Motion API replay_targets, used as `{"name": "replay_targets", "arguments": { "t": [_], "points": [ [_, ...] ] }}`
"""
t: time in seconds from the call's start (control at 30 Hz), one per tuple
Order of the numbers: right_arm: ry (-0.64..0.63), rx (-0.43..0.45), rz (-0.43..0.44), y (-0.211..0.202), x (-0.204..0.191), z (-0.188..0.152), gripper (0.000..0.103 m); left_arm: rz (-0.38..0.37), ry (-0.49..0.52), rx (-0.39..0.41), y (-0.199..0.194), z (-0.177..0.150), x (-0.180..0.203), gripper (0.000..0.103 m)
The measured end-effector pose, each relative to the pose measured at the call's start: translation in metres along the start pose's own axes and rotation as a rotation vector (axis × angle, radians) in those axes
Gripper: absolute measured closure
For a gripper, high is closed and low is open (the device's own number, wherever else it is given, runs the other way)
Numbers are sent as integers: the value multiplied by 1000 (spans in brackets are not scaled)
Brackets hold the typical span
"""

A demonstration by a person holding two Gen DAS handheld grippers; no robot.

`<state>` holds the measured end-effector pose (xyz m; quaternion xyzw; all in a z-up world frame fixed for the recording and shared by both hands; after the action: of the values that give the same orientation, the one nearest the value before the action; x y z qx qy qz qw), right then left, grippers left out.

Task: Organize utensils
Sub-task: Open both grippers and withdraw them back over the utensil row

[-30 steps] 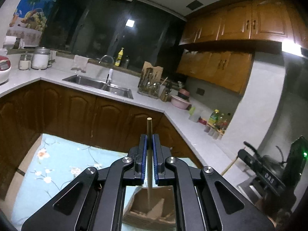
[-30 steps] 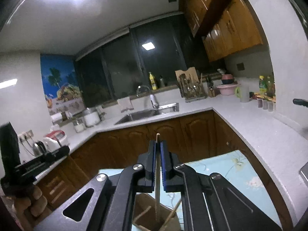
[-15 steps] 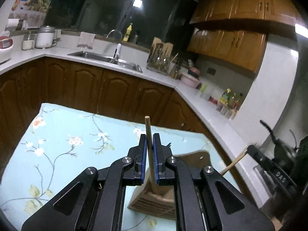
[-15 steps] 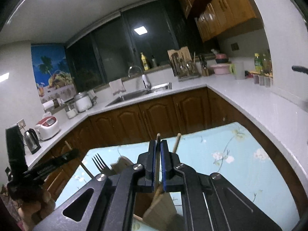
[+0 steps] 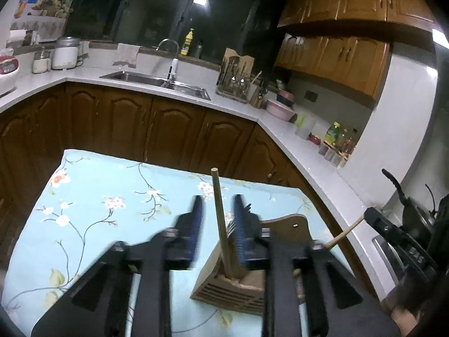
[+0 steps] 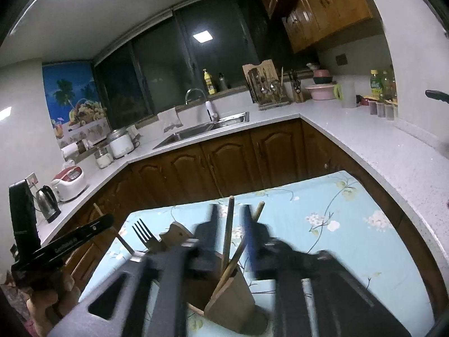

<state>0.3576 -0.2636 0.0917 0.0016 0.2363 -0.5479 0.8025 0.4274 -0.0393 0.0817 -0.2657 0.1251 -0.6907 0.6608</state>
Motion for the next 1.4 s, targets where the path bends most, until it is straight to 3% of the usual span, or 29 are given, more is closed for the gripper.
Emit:
{"name": "replay_targets", "arguments": {
  "t": [0.03,0.07,0.13,0.2,0.33,0.37,0.7,1.07,1.4],
  "points": [
    [4,18,12,-4,-1,2,45,6,-7,3,-3,0,-1,50],
    [4,41,19,-9,-2,5,40,15,-24,21,-11,2,-6,41],
    [1,72,20,-20,-4,8,40,20,-40,38,-24,5,-12,39],
    [13,96,32,-33,-5,12,38,26,-65,46,-37,7,-19,19],
    [5,166,44,-65,-10,15,5,46,-120,73,-64,3,-41,8],
    [-5,183,42,-73,-11,13,2,49,-128,73,-68,0,-44,7],
    [-63,124,30,-117,-24,-34,1,88,-139,32,-115,-58,-71,5],
    [30,68,26,-157,-16,-82,1,84,-129,-36,-153,-123,-80,5],
    [118,-3,42,-174,-10,-131,1,93,-155,-108,-163,-167,-90,5]
  ]
}}
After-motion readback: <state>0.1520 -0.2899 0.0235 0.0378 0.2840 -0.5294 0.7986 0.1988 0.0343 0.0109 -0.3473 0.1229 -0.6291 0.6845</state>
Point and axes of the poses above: each gripper's, at about its wrist camera, not at the fingertips, and y roughly the way its jaws point, x to its right, z to its top, the point moved 6 cm from there along y, roughly the way its jaws point, and after that the axes turned 15 degrees about z, right-handed, at the moved point
